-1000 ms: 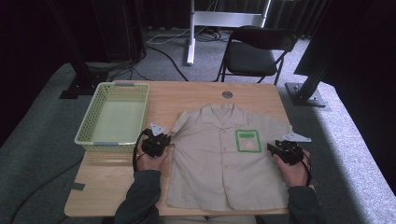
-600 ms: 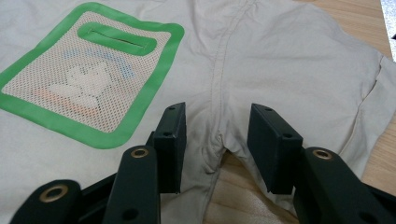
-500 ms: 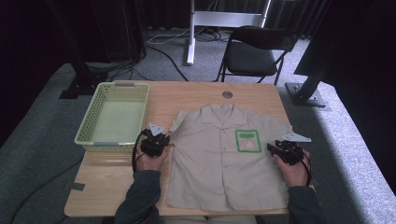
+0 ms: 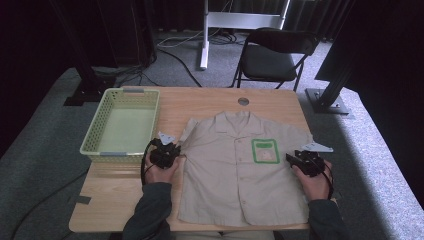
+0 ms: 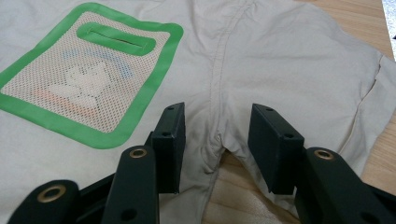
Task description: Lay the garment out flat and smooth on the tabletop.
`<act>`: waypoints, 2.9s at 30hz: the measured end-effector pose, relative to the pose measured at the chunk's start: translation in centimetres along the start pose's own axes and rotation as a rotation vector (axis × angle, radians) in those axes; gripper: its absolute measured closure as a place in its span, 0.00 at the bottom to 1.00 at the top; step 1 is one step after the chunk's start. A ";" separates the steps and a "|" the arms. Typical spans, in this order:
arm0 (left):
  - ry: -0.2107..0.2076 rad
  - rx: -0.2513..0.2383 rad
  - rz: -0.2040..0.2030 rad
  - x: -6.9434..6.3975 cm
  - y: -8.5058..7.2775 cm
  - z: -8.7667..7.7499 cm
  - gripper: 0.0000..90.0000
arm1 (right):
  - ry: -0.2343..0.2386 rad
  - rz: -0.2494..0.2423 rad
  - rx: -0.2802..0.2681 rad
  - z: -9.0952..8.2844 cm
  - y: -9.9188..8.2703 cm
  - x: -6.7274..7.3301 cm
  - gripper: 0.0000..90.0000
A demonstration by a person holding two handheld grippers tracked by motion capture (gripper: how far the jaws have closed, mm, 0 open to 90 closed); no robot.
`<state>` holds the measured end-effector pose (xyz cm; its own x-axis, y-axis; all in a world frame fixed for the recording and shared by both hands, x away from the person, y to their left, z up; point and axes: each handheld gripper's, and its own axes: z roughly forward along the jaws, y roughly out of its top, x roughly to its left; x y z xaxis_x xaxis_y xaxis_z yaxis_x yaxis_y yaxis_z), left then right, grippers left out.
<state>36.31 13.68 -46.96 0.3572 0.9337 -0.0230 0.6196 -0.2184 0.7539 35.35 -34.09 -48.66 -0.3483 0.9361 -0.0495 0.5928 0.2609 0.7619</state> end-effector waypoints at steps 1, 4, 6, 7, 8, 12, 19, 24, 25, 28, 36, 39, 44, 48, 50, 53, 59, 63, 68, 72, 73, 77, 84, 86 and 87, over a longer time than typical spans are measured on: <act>0.002 0.000 -0.001 0.0 0.0 0.0 0.88 | 0.000 0.000 0.000 0.0 0.0 0.0 0.62; 0.007 0.009 -0.004 0.0 0.0 0.1 0.88 | 0.001 0.000 0.000 0.0 0.0 0.0 0.61; 0.008 0.011 -0.010 0.1 0.0 0.1 0.88 | 0.002 0.000 0.000 0.0 0.0 0.0 0.61; 0.008 0.011 -0.013 0.1 -0.1 0.1 0.88 | 0.002 0.001 0.000 0.0 0.0 0.0 0.61; 0.009 0.013 -0.013 0.1 -0.1 0.1 0.87 | 0.002 0.001 0.000 0.0 0.0 0.0 0.61; 0.010 0.018 -0.016 0.2 -0.1 0.1 0.86 | 0.003 0.001 0.000 0.0 0.0 0.0 0.61; 0.016 0.020 -0.019 0.2 -0.1 0.1 0.85 | 0.003 0.001 0.000 0.0 0.0 0.0 0.61; 0.018 0.019 -0.020 0.2 -0.1 0.0 0.85 | 0.003 0.001 0.000 0.0 0.0 0.0 0.61; 0.019 0.019 -0.021 0.2 -0.1 0.0 0.85 | 0.003 0.000 0.000 0.0 0.0 0.0 0.61; 0.021 0.019 -0.021 0.2 -0.2 0.0 0.85 | 0.003 0.001 0.000 0.0 0.0 0.0 0.61; 0.025 0.020 -0.028 0.3 -0.3 -0.2 0.84 | 0.005 0.000 0.000 0.0 0.0 0.0 0.61; 0.022 0.017 -0.029 0.4 -0.4 -0.3 0.84 | 0.006 0.000 0.000 0.0 0.0 0.0 0.60; 0.023 0.014 -0.034 0.4 -0.4 -0.3 0.83 | 0.005 0.000 0.000 0.0 0.0 0.0 0.60; 0.025 0.013 -0.036 0.4 -0.5 -0.4 0.83 | 0.006 0.000 0.000 0.0 0.0 0.0 0.60; 0.026 0.011 -0.038 0.5 -0.5 -0.4 0.83 | 0.007 0.000 0.000 0.0 0.0 0.0 0.60; 0.026 0.012 -0.041 0.5 -0.6 -0.5 0.82 | 0.007 0.000 0.000 0.0 0.0 0.0 0.60; 0.027 0.008 -0.051 0.6 -0.6 -0.6 0.81 | 0.007 0.000 0.000 0.0 0.0 0.0 0.59; 0.031 0.007 -0.055 0.7 -0.7 -0.7 0.80 | 0.007 -0.001 0.000 0.0 0.0 0.0 0.59; 0.052 -0.003 -0.072 1.0 -0.8 -1.0 0.81 | 0.006 0.000 0.000 0.0 0.0 0.0 0.59; 0.055 -0.009 -0.076 1.1 -1.0 -1.3 0.81 | 0.006 0.000 0.000 0.0 0.0 0.0 0.59; 0.056 -0.011 -0.077 1.1 -1.1 -1.3 0.81 | 0.006 -0.001 0.000 0.0 0.0 0.0 0.59; 0.075 -0.034 -0.078 1.2 -1.2 -1.7 0.81 | 0.005 -0.001 0.000 0.0 0.0 0.0 0.59; 0.104 -0.091 -0.058 0.8 -1.4 -2.5 0.79 | 0.001 -0.002 0.000 0.0 0.0 0.0 0.58; 0.087 -0.107 -0.053 0.8 -1.4 -2.7 0.77 | -0.005 -0.004 0.000 0.0 0.0 0.1 0.58; 0.077 -0.112 -0.044 0.7 -1.4 -2.7 0.76 | -0.009 -0.005 0.000 0.0 0.0 0.1 0.58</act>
<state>33.77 15.44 -46.23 0.2736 0.9618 -0.0104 0.5503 -0.1477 0.8218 35.34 -34.00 -48.65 -0.3450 0.9367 -0.0593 0.5910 0.2659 0.7616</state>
